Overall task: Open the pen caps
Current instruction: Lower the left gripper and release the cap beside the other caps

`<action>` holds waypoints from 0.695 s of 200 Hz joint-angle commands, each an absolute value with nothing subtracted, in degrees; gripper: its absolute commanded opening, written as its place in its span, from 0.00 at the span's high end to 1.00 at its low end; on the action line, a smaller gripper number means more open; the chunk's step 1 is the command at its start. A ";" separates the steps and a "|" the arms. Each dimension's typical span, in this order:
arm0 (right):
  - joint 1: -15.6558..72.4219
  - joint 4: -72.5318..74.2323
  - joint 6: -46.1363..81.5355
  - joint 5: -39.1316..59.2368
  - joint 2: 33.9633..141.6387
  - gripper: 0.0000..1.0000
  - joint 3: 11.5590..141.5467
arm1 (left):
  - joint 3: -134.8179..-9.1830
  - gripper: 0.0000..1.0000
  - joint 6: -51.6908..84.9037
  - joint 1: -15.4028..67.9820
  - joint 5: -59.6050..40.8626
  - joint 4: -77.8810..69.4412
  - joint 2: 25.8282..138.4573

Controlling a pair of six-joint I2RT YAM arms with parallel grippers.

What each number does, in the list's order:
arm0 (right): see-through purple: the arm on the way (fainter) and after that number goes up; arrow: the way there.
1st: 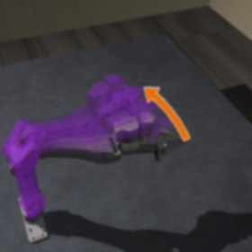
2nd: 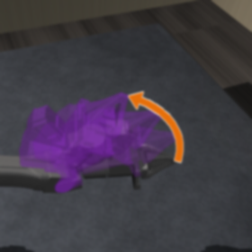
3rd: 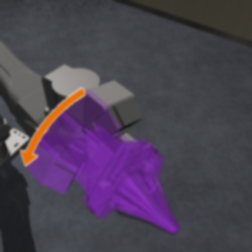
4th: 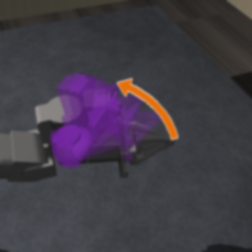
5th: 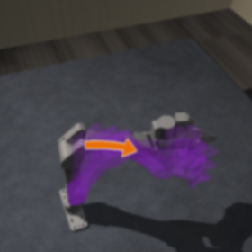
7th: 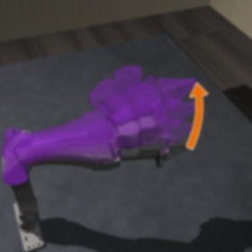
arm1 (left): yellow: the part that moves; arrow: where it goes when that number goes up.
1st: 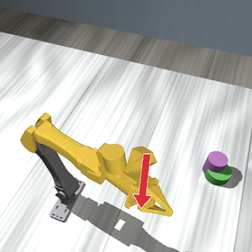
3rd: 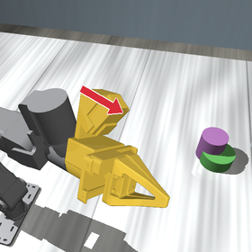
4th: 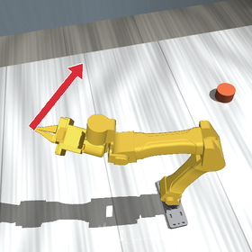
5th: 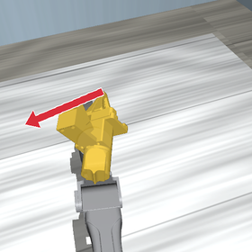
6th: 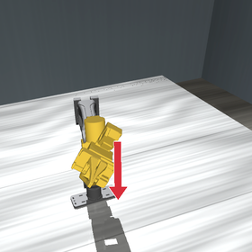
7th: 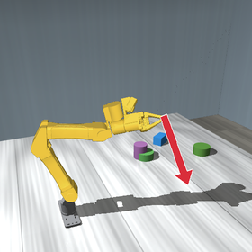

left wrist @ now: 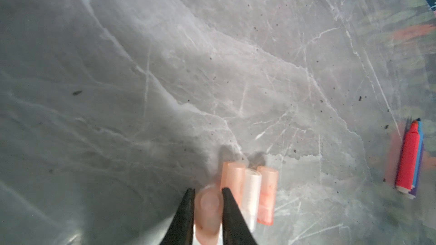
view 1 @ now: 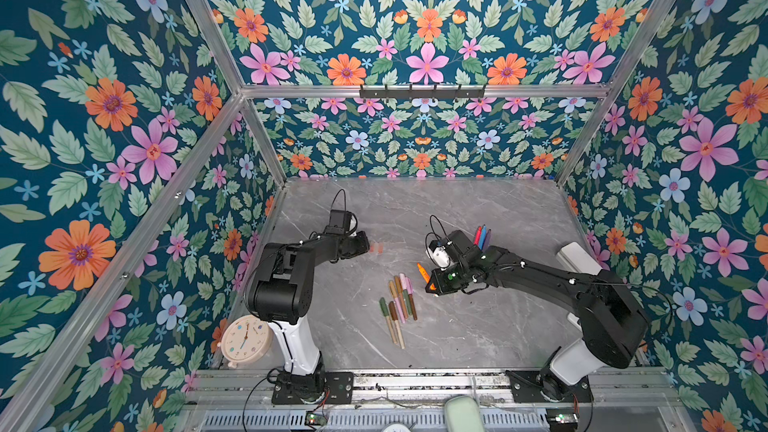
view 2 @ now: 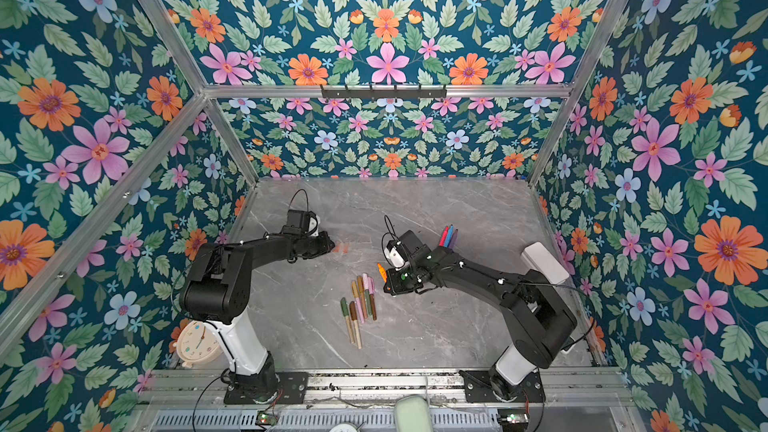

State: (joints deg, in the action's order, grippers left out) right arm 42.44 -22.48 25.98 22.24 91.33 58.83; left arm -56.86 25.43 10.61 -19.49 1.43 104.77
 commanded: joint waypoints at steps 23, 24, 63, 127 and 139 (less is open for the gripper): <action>42.50 -22.88 25.75 21.62 91.32 1.00 59.24 | -56.95 0.70 25.60 10.59 -19.01 2.53 103.80; 42.47 -22.91 25.79 21.67 91.32 1.00 59.24 | -56.95 0.70 25.59 10.61 -19.04 2.54 103.80; 42.50 -23.52 25.58 20.91 90.73 1.00 59.24 | -57.22 0.70 25.67 10.63 -18.69 2.64 102.71; 42.36 -24.50 25.22 19.91 90.44 1.00 59.77 | -56.95 0.70 26.78 10.63 -20.96 1.12 103.84; 42.45 -24.44 25.22 19.90 90.44 1.00 59.60 | -56.71 0.69 27.23 10.63 -22.06 0.26 104.03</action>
State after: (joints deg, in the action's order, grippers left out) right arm 42.33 -24.03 25.74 20.58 90.43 59.51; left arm -56.90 25.93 10.61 -19.81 2.04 103.70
